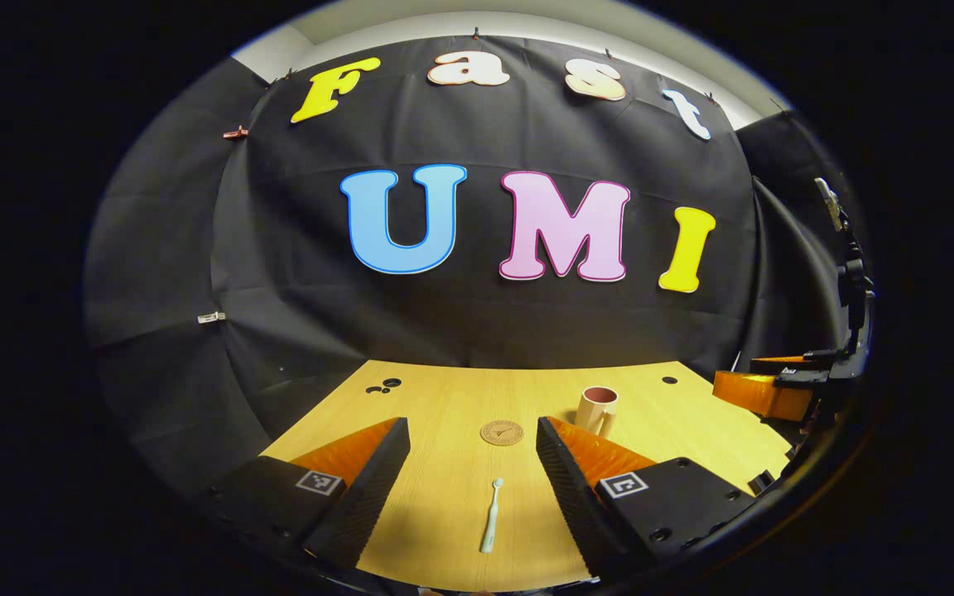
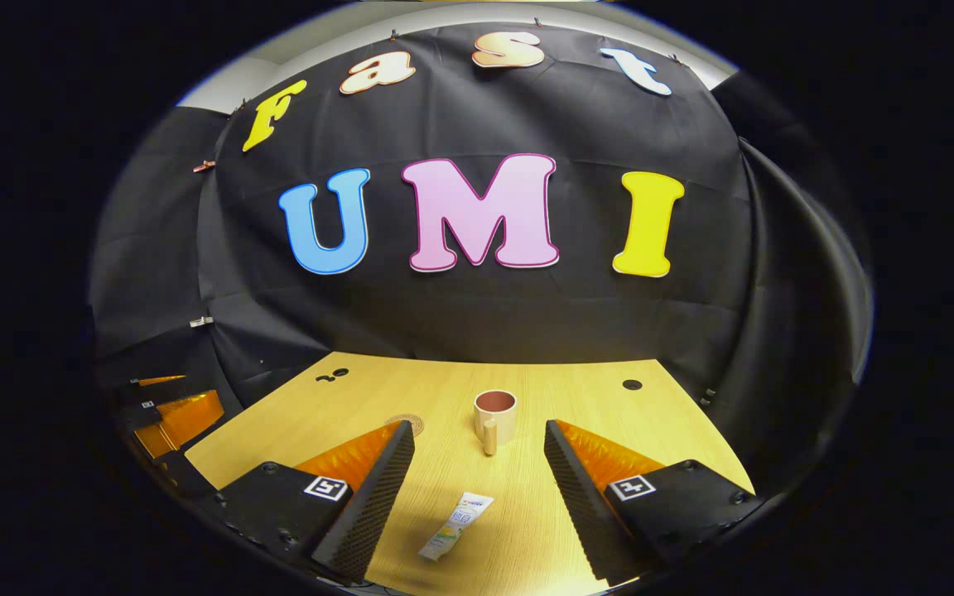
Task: Put the toothbrush and toothpaste on the desktop into the cup, then pick up the cup and place it on the coaster on the desktop.
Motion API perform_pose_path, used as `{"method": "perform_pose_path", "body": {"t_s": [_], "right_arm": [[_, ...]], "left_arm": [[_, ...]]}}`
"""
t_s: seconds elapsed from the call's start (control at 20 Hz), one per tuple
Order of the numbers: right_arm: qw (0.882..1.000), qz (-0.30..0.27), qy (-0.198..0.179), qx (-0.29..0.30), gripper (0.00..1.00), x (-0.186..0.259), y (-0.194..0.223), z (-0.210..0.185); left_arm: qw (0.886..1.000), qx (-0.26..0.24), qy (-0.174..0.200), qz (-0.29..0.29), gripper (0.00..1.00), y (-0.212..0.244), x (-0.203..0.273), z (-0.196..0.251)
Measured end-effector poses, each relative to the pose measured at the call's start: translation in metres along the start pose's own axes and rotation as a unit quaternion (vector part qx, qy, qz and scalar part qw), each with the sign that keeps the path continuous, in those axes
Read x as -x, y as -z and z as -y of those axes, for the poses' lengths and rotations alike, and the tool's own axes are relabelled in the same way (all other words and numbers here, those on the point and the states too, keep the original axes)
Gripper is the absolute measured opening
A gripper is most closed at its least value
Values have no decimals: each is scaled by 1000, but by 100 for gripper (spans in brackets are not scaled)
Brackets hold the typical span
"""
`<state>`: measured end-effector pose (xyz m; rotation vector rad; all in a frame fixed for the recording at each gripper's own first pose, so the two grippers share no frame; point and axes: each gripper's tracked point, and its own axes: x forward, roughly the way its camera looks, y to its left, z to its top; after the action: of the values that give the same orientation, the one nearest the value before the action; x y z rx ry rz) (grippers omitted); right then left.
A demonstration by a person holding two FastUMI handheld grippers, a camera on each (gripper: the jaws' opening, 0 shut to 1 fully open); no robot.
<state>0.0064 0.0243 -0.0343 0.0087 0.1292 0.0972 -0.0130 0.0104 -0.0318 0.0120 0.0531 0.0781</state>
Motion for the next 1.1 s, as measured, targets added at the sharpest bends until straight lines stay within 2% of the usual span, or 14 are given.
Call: {"method": "perform_pose_path", "body": {"t_s": [0.2, 0.35, 0.5, 0.8, 1.1], "right_arm": [[999, -39, 6, 2, 97, -18, 19, 6], [996, -80, 2, -25, 97, -32, 40, 7], [991, -130, -8, -22, 97, -53, 71, 0], [972, -225, -59, -25, 98, -76, 139, -25], [948, -310, -67, -27, 99, -92, 204, -28]], "left_arm": [[1000, -4, -13, -4, 97, 9, 5, -1], [999, -2, -41, -16, 97, 22, 8, -10], [997, 15, -64, -30, 97, 34, 13, -15], [990, 25, -111, -89, 97, 76, 20, -27], [981, 34, -139, -132, 97, 105, 23, -28]]}}
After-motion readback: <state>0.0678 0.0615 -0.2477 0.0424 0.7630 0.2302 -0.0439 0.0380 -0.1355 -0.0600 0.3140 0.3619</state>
